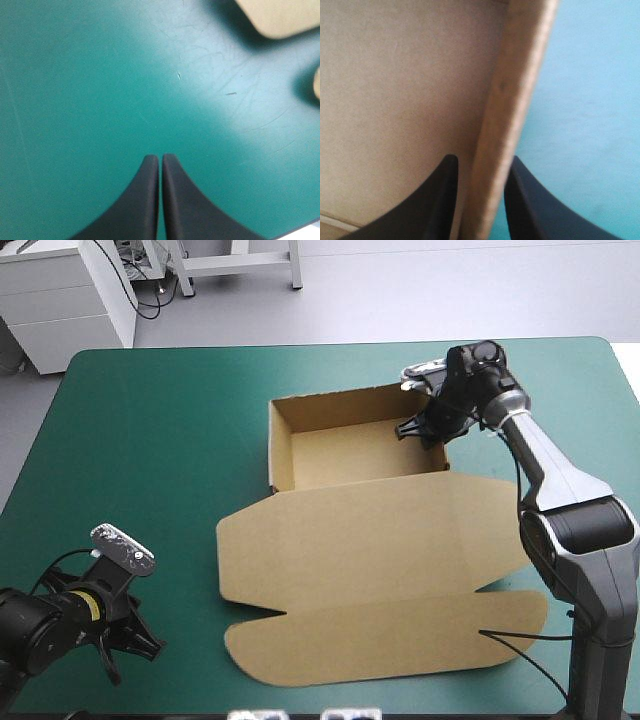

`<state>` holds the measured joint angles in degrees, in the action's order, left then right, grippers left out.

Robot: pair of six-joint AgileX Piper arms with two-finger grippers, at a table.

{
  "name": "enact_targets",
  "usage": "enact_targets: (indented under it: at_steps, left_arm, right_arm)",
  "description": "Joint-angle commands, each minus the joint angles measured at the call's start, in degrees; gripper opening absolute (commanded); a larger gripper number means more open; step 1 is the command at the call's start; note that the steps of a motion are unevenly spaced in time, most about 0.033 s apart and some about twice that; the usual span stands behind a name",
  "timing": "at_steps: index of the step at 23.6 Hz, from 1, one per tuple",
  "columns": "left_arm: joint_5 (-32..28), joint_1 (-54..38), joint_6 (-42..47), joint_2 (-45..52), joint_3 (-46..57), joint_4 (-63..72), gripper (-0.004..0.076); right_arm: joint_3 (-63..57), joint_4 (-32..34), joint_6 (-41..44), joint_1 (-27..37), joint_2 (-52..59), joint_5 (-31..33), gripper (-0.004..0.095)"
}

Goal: Fold the box

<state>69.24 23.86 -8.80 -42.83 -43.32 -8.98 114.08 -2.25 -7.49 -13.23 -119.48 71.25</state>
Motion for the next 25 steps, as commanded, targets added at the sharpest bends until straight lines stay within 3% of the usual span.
enact_targets:
  at_steps: [1, 7, 14, 19, 21, 23, 24, 25]
  left_arm:
    - [-1.74, 0.38, 0.59, 0.14, -1.29, -0.24, 0.0001]
    - [-2.08, 0.38, 0.59, 0.14, -1.29, -0.6, 0.0001]
    - [-6.29, 0.38, 0.59, 0.14, -1.29, -0.69, 0.0001]
    - [-8.57, 0.38, 0.59, 0.14, -1.29, -0.69, 0.0001]
    - [-7.54, 0.38, 0.59, 0.14, -1.29, -0.69, 0.0001]
    - [-5.86, 0.38, 0.59, 0.14, -1.29, -0.69, 0.0001]
    - [-5.58, 0.38, 0.59, 0.14, -1.29, -0.69, 0.0001]
    - [-5.45, 0.38, 0.59, 0.14, -1.29, -0.69, 0.0001]
  right_arm:
    - [6.33, 5.87, -0.54, 6.77, 3.5, 0.22, -0.0019]
    - [10.32, 5.17, -0.37, 21.68, 3.5, -1.31, -0.0019]
    - [10.21, -2.1, -2.8, 36.61, 1.36, -2.38, -0.0019]
    - [10.11, -2.39, -3.57, 40.33, -1.57, -0.67, 0.0018]
    - [10.11, -2.39, -6.34, 40.45, -1.67, -2.26, 0.0213]
    - [10.31, -2.8, -6.63, 40.45, -1.67, -3.68, 0.0668]
    - [10.31, -2.66, -6.05, 40.45, -1.51, -3.78, 0.0814]
    - [10.31, -2.07, -5.78, 40.45, -1.17, -3.78, 0.0896]
